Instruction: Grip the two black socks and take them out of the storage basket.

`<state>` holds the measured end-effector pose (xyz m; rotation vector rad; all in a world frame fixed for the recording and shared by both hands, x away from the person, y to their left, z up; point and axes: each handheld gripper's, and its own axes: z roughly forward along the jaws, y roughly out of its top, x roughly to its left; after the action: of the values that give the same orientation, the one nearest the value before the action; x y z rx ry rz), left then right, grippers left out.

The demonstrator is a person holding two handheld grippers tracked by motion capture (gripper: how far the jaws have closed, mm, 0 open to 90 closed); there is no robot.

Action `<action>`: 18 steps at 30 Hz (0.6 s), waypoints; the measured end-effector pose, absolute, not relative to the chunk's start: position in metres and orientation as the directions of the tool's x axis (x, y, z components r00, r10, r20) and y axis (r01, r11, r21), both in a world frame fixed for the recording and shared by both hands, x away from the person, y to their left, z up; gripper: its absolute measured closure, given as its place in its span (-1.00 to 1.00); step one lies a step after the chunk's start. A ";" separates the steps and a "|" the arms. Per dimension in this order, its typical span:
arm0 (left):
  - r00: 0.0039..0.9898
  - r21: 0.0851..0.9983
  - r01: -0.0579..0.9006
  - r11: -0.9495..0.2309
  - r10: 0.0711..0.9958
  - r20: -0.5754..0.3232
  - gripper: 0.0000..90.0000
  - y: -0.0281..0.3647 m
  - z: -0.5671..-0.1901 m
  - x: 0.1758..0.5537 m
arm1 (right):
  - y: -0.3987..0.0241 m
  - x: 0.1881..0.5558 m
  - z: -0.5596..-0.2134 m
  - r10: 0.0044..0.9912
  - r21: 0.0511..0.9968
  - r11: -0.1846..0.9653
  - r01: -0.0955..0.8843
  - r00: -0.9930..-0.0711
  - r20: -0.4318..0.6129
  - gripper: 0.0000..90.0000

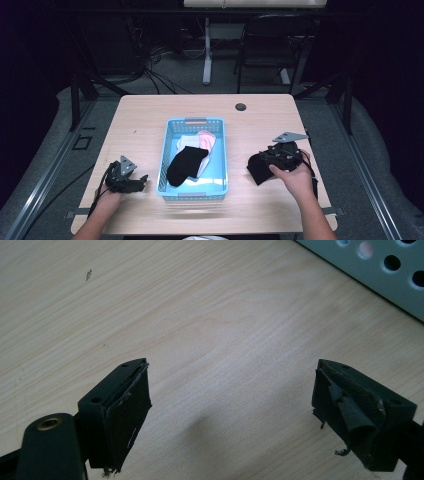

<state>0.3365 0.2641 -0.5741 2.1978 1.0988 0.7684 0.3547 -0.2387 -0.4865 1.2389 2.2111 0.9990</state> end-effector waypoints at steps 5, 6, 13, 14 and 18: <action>0.501 0.694 0.510 -0.508 0.831 0.241 -0.65 0.264 -0.574 0.336 | -0.219 0.362 -0.475 0.823 0.756 0.378 0.535 -0.568 -0.010 0.31; 0.501 0.694 0.510 -0.508 0.831 0.240 -0.65 0.264 -0.574 0.336 | -0.215 0.363 -0.473 0.820 0.751 0.382 0.539 -0.573 -0.006 0.32; 0.502 0.694 0.510 -0.508 0.831 0.240 -0.65 0.264 -0.574 0.336 | -0.171 0.381 -0.465 0.754 0.752 0.427 0.503 -0.657 0.010 0.24; 0.502 0.694 0.510 -0.508 0.831 0.240 -0.65 0.264 -0.574 0.336 | -0.164 0.383 -0.464 0.745 0.755 0.428 0.497 -0.667 0.017 0.23; 0.504 0.694 0.509 -0.509 0.830 0.240 -0.65 0.264 -0.573 0.336 | -0.137 0.391 -0.461 0.708 0.744 0.470 0.475 -0.707 0.005 0.19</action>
<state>0.3363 0.2640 -0.5735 2.1985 1.0937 0.7658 0.3909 -0.1367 -0.4608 1.0051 2.4174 1.0807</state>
